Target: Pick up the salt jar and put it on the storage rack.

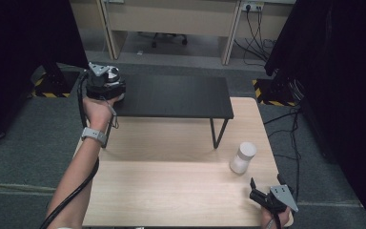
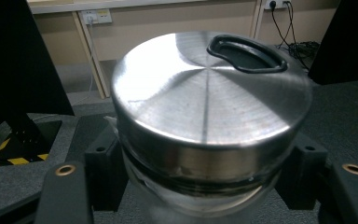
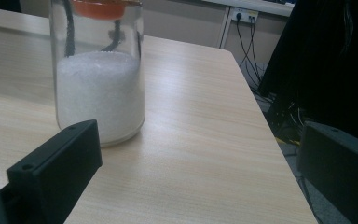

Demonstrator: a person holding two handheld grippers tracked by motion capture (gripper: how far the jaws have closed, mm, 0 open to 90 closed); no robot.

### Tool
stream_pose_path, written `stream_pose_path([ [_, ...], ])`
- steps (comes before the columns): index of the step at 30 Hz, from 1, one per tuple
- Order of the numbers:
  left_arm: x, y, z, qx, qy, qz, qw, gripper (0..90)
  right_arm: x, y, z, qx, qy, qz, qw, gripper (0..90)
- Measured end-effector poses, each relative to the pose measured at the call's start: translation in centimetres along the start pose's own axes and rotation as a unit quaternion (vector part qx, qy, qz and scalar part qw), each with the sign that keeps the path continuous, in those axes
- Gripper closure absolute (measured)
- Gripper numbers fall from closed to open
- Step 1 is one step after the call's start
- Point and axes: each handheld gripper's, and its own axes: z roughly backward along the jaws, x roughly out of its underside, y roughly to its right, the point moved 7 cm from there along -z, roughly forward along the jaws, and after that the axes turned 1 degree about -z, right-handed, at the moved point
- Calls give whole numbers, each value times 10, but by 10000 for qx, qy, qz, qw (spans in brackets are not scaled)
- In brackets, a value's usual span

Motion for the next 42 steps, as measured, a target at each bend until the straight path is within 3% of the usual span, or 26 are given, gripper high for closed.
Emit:
stream_pose_path([
  [7,3,1,-4,29,-15,-74,10000,306,0,-1,1,21,28,20,10000,3],
  [17,6,-5,-5,113,46,73,9999,303,1,-1,1,49,30,24,10000,3],
  [25,8,-4,-5,85,66,-61,9999,288,0,-2,1,71,25,28,10000,3],
  [27,9,-3,-2,88,164,-83,9998,282,0,-2,1,66,15,31,10000,3],
  [34,8,-6,-1,140,61,19,9999,145,0,-1,0,26,4,53,10000,3],
  [39,13,-10,4,220,199,224,9993,14,0,-1,0,10,4,52,10000,3],
  [42,15,-12,8,243,198,262,9992,0,0,-1,0,0,2,44,10000,3],
])
